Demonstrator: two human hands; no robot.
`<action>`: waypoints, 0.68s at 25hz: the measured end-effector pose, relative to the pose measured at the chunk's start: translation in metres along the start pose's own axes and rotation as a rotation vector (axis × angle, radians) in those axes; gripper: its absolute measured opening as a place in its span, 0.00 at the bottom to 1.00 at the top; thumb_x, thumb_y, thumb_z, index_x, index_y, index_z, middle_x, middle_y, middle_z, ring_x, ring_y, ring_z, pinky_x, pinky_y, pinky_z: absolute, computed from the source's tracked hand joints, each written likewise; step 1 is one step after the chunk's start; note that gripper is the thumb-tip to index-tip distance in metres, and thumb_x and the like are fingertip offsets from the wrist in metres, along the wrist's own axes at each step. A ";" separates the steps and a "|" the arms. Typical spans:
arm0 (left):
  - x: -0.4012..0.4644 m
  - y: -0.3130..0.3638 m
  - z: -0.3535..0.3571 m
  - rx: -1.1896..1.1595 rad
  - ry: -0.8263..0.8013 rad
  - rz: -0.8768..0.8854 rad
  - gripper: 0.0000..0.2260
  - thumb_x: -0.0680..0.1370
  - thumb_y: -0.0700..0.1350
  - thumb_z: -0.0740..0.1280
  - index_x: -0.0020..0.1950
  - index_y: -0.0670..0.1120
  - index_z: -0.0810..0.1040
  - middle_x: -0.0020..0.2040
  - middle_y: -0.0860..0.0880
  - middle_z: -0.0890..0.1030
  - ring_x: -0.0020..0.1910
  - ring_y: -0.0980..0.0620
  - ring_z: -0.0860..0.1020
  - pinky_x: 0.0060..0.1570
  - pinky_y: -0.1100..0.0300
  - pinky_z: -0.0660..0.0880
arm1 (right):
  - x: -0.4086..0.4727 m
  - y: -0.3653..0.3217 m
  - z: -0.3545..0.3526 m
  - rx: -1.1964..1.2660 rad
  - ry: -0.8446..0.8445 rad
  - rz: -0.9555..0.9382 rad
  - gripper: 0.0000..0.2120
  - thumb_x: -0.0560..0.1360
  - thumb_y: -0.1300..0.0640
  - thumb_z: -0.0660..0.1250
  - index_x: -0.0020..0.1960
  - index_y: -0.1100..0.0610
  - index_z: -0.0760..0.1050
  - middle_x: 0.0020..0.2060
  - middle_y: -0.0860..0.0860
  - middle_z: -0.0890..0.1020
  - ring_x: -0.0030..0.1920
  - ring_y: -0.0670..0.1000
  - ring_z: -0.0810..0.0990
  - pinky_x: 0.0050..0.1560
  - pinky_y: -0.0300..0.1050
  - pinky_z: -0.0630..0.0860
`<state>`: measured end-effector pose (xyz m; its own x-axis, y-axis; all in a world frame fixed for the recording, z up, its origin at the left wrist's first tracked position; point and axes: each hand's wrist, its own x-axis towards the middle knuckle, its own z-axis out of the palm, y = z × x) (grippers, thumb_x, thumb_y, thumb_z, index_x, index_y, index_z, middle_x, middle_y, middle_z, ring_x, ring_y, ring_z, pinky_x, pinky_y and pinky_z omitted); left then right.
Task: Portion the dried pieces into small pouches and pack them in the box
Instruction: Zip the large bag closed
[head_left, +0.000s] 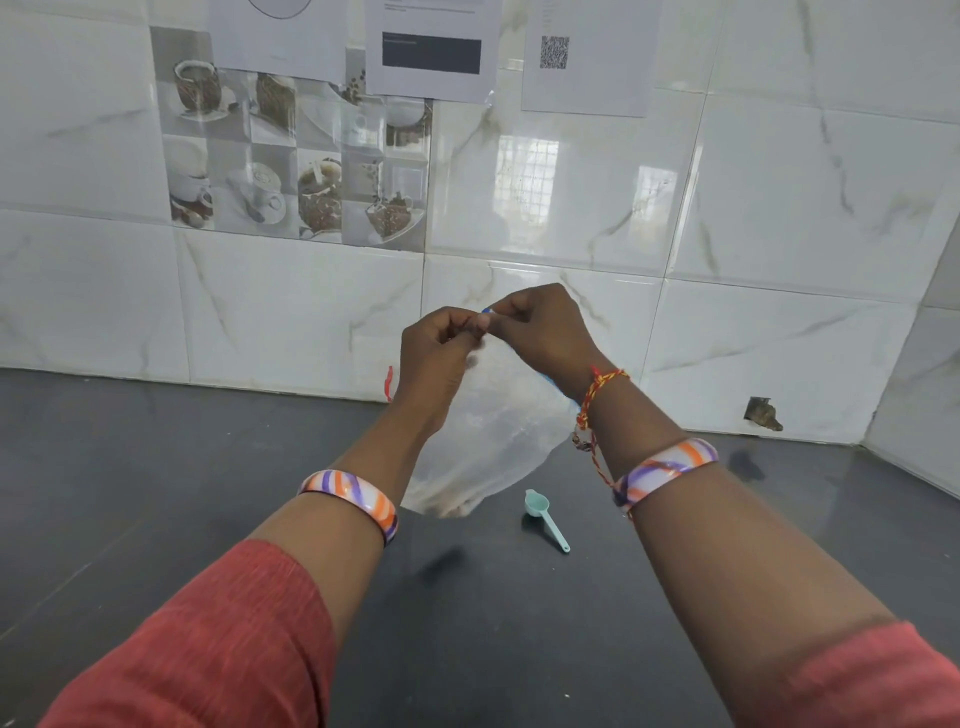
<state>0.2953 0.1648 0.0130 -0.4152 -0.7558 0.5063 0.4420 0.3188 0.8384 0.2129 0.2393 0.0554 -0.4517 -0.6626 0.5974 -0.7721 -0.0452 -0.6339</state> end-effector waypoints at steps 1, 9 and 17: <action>0.000 -0.001 -0.001 0.018 0.014 0.005 0.10 0.76 0.38 0.66 0.36 0.48 0.78 0.35 0.49 0.78 0.37 0.55 0.75 0.42 0.62 0.73 | 0.001 0.001 0.001 0.044 0.012 0.007 0.08 0.71 0.59 0.71 0.46 0.63 0.83 0.42 0.59 0.85 0.43 0.52 0.80 0.47 0.47 0.77; 0.014 -0.011 -0.032 -0.133 0.374 -0.172 0.14 0.75 0.31 0.61 0.34 0.46 0.76 0.33 0.50 0.75 0.31 0.55 0.71 0.35 0.64 0.71 | -0.013 0.031 -0.019 -0.107 -0.101 0.182 0.07 0.71 0.58 0.72 0.45 0.62 0.83 0.32 0.50 0.79 0.32 0.45 0.72 0.30 0.34 0.68; 0.009 -0.026 -0.049 -0.007 -0.004 -0.316 0.05 0.77 0.43 0.67 0.41 0.46 0.76 0.39 0.48 0.79 0.40 0.52 0.76 0.43 0.60 0.74 | -0.019 0.040 -0.033 0.422 0.031 0.432 0.10 0.77 0.54 0.65 0.37 0.55 0.74 0.32 0.48 0.81 0.35 0.45 0.80 0.41 0.42 0.69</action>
<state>0.3192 0.1215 -0.0141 -0.5359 -0.8147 0.2215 0.2962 0.0643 0.9530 0.1755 0.2750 0.0346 -0.7026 -0.6654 0.2521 -0.2746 -0.0734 -0.9588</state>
